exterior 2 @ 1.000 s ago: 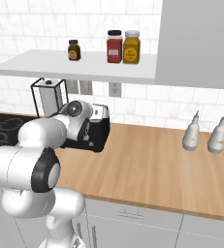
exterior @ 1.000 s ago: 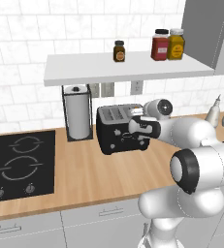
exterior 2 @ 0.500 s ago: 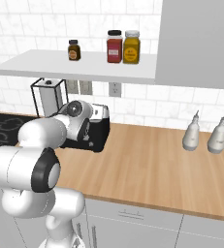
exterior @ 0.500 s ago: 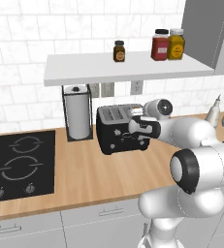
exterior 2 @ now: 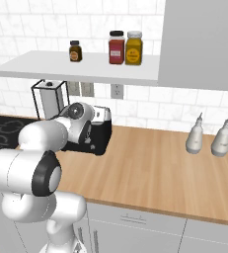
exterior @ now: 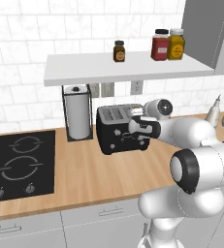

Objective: Start the toaster. Once the lever pops up, take the bread to the plate on the dining counter.

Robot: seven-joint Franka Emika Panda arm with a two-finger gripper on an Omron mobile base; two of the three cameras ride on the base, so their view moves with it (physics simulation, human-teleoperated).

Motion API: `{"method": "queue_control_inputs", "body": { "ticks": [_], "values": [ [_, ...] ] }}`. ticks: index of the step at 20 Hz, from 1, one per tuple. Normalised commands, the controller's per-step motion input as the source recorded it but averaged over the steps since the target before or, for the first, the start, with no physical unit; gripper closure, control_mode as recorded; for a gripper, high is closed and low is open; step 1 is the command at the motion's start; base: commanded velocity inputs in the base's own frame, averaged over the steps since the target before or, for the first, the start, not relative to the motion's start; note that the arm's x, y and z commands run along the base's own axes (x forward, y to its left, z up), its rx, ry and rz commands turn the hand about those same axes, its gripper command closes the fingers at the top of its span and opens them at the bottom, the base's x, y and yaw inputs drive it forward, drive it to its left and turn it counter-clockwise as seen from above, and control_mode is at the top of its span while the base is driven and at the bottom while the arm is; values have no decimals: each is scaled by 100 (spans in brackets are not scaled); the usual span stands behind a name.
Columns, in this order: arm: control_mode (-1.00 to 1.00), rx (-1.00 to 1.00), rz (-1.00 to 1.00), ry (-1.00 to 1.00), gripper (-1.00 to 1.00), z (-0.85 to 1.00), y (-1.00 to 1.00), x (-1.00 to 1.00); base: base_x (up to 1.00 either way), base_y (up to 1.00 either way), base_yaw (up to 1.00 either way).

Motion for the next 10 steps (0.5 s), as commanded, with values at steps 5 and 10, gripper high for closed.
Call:
{"method": "queue_control_inputs", "body": {
  "ticks": [5,10],
  "values": [
    [-100,0,0,0,-100,0,0,0,0,0,0],
    [-100,0,0,0,-100,0,0,0,0,0,0]
  ]
}}
